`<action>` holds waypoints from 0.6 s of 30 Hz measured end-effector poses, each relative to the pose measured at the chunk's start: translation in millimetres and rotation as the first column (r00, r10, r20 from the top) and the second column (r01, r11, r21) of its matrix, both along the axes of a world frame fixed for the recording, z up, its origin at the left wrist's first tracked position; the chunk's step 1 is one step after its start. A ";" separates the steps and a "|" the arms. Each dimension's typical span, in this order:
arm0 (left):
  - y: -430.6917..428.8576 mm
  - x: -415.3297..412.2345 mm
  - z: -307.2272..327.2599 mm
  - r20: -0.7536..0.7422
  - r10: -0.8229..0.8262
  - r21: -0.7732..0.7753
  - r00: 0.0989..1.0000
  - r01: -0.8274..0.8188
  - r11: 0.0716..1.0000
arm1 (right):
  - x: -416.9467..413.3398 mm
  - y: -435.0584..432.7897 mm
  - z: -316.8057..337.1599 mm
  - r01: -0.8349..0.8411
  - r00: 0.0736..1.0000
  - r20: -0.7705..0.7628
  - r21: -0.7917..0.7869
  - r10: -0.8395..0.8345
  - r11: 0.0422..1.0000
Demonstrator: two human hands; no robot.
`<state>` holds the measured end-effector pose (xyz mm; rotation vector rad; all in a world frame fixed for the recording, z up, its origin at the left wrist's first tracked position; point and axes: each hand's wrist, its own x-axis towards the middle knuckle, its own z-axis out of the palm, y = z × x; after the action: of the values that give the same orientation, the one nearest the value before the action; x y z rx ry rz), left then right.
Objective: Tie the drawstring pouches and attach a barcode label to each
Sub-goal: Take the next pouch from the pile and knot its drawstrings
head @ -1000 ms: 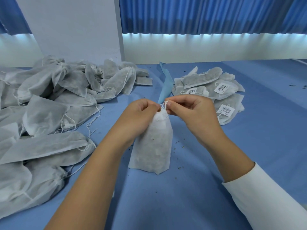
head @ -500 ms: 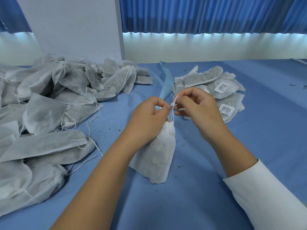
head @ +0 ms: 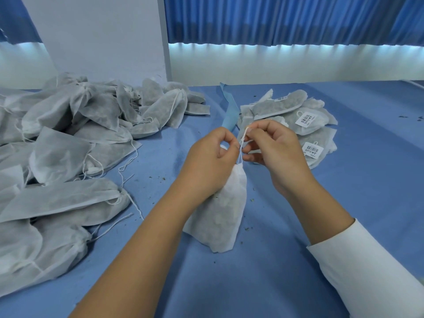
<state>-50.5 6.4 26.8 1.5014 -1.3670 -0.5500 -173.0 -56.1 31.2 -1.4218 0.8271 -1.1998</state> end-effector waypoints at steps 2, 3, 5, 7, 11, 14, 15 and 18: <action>0.3 0.0 0.0 -0.005 0.005 -0.006 1.000 -0.005 1.000 | 0.1 1.1 0.5 0.007 1.000 0.003 -0.014 -0.007 1.000; 1.0 0.0 0.1 -0.013 0.012 -0.009 1.000 -0.013 1.000 | 0.0 1.7 1.2 0.010 1.000 -0.001 -0.036 -0.010 0.999; 2.3 1.5 0.5 -0.055 0.045 0.008 0.997 -0.045 0.999 | -0.4 3.4 3.6 0.011 1.000 0.005 -0.092 -0.011 0.996; 4.1 5.1 3.4 -0.133 0.082 0.096 0.988 -0.070 0.993 | -0.6 6.1 5.9 0.023 0.999 0.028 -0.145 -0.019 0.989; 9.7 15.4 11.3 -0.363 0.087 0.249 0.928 0.006 0.969 | -0.1 13.2 7.7 0.054 0.998 0.039 -0.265 -0.046 0.963; 12.0 21.4 14.4 -0.435 0.084 0.209 0.897 0.010 0.978 | -0.1 15.7 5.8 0.036 0.999 -0.023 -0.348 -0.047 0.937; 11.0 24.1 13.6 -0.451 0.091 0.184 0.888 -0.007 0.983 | 0.1 16.3 4.4 0.017 0.998 -0.053 -0.373 -0.039 0.928; 7.9 31.7 13.4 -0.591 0.109 0.110 0.799 -0.054 0.992 | 2.3 18.1 -0.9 -0.042 0.991 -0.130 -0.467 -0.021 0.883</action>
<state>-18.8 14.2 40.2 1.2873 -0.7844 -0.9456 -170.6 -38.0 30.4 -1.9141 0.6361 -1.3688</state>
